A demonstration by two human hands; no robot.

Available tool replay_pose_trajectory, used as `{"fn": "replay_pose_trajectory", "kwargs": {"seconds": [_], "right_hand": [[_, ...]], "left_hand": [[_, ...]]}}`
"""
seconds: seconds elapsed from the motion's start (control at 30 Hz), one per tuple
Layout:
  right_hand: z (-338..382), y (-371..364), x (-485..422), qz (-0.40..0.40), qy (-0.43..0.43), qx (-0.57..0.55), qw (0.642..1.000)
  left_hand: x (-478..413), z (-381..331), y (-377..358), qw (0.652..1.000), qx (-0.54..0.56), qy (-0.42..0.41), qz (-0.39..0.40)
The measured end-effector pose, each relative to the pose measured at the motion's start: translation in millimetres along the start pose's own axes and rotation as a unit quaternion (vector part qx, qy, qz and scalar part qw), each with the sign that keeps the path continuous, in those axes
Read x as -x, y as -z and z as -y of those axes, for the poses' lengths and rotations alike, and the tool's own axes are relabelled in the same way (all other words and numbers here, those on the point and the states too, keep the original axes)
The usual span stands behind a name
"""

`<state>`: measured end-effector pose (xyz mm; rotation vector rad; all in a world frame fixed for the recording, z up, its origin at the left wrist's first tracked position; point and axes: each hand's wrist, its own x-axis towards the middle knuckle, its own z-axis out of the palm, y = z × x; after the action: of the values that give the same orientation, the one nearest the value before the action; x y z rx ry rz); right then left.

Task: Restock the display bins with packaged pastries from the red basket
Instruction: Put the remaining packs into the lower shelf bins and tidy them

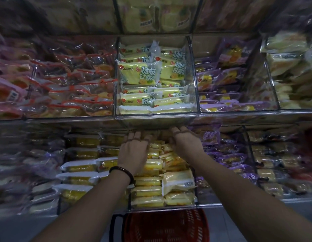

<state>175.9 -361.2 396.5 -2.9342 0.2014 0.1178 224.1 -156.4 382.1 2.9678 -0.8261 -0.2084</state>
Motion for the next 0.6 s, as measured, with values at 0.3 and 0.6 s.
{"fn": "replay_pose_trajectory", "kwargs": {"seconds": [0.3, 0.6], "right_hand": [[-12.9, -0.6, 16.0, 0.055, 0.100, 0.071, 0.991], [-2.4, -0.5, 15.4, 0.012, 0.056, 0.122, 0.991]], "left_hand": [[-6.8, 5.4, 2.2, 0.999, -0.002, -0.020, -0.037], [-10.1, 14.6, 5.6, 0.999, -0.019, -0.008, -0.033]]}}
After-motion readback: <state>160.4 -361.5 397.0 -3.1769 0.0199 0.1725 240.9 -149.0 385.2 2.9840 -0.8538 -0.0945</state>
